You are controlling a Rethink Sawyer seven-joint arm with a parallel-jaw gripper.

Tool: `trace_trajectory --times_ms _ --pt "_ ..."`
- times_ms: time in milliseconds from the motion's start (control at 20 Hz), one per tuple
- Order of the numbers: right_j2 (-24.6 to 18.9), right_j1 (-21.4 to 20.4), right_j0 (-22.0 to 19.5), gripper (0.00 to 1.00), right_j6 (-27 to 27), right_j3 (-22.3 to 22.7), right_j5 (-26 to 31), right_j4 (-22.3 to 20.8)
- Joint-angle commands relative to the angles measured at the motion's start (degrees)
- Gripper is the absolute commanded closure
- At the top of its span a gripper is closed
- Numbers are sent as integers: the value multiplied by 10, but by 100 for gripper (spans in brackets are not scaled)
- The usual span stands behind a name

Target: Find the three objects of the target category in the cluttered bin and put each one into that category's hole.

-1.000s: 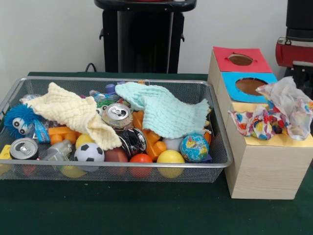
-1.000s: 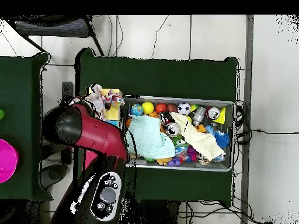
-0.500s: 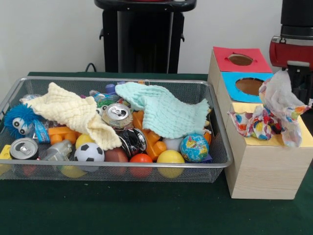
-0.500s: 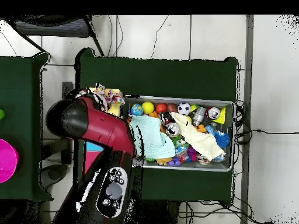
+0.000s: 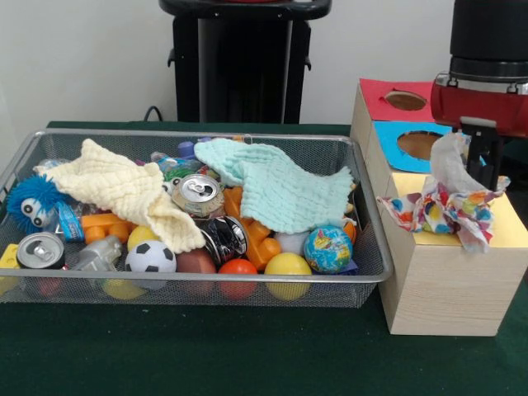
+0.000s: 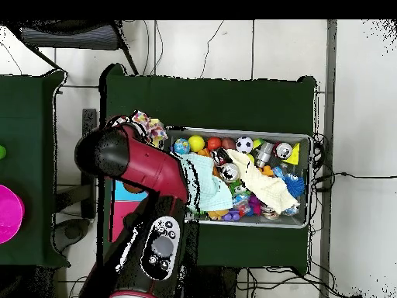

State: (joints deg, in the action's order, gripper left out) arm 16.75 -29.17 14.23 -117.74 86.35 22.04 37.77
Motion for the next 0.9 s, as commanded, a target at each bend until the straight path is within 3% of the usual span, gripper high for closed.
trace_trajectory --times_ms 50,900 --pt "-28 45 -15 100 -81 -8 63 -35" --pt "-22 92 -10 100 -86 -22 114 -44"
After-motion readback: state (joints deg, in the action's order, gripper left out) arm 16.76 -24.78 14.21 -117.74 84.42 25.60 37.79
